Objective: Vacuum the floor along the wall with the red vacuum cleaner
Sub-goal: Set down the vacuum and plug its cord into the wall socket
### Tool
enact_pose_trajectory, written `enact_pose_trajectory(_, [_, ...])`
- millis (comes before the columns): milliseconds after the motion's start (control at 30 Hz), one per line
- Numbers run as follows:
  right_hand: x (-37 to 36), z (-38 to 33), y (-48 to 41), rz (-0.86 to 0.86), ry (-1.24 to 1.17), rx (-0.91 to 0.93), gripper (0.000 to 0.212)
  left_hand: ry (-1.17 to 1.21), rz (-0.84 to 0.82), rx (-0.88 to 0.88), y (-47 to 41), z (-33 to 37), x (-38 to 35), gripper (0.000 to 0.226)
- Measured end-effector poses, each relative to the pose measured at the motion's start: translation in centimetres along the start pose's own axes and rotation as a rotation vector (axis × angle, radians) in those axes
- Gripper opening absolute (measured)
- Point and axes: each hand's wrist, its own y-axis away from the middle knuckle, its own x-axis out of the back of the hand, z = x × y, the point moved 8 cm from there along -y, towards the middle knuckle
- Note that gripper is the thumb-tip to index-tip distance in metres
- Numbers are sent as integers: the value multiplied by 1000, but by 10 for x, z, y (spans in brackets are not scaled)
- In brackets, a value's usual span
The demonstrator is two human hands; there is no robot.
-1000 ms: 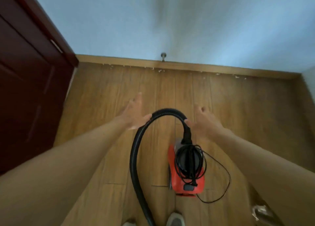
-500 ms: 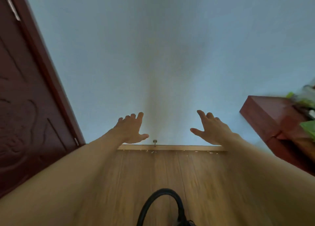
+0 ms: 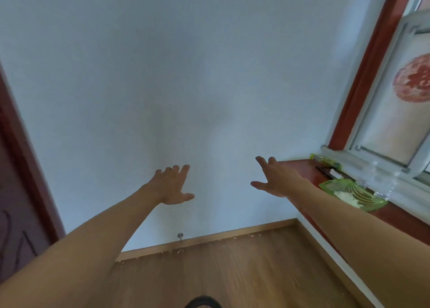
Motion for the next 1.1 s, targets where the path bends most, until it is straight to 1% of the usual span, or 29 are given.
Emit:
enact_pose_trajectory(200, [30, 39, 35, 58, 33, -27, 82, -7, 32, -44, 4, 52, 41, 96])
enact_pose_trajectory(367, [38, 74, 75, 64, 31, -42, 82, -22, 34, -65, 19, 95, 63, 95])
enact_pose_trajectory(600, [52, 114, 133, 83, -21, -88, 75, -45, 53, -111, 31, 150, 88, 94])
enact_pose_trajectory(700, [56, 130, 154, 77, -29, -109, 75, -38, 55, -142, 28, 175, 96, 93])
enact_pose_trajectory(833, [55, 158, 176, 83, -23, -143, 69, -14, 74, -201, 18, 211, 105, 90])
enact_pose_trajectory(1100, [44, 203, 188, 21, 47, -288, 81, 37, 85, -340, -24, 260, 108, 91])
